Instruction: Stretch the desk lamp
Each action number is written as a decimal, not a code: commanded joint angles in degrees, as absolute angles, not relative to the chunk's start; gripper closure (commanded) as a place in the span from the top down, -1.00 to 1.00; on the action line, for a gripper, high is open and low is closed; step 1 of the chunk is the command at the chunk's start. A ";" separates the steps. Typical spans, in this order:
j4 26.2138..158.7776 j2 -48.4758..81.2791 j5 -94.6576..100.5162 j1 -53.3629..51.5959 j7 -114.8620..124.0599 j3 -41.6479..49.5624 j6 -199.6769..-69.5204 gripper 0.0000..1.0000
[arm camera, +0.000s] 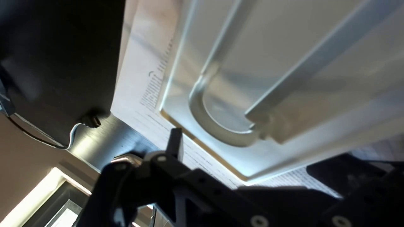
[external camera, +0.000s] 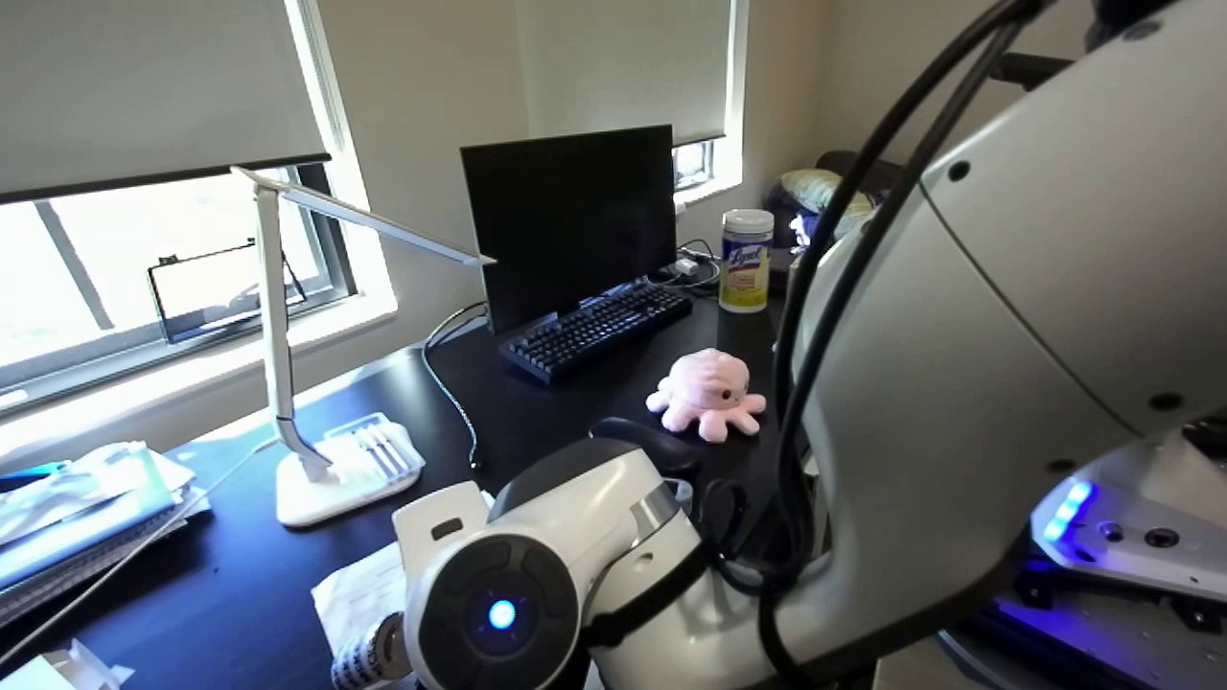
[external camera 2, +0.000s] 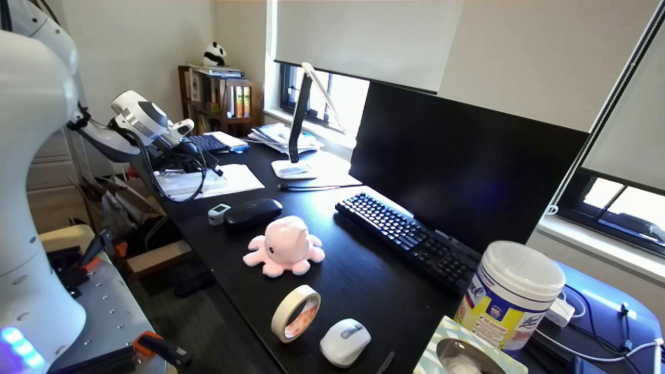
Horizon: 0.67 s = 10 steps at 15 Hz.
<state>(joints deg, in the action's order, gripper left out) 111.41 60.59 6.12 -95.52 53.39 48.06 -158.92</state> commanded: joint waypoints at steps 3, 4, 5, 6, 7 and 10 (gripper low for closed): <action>111.13 60.48 6.63 -95.20 53.73 47.84 -158.73 1.00; 111.13 60.48 6.63 -95.20 53.73 47.84 -158.73 1.00; 111.13 60.48 6.63 -95.20 53.74 47.84 -158.73 1.00; 111.13 60.48 6.62 -95.19 53.74 47.84 -158.73 1.00; 111.13 60.48 6.62 -95.19 53.74 47.84 -158.73 1.00; 111.08 60.60 7.16 -95.38 53.34 48.21 -159.02 1.00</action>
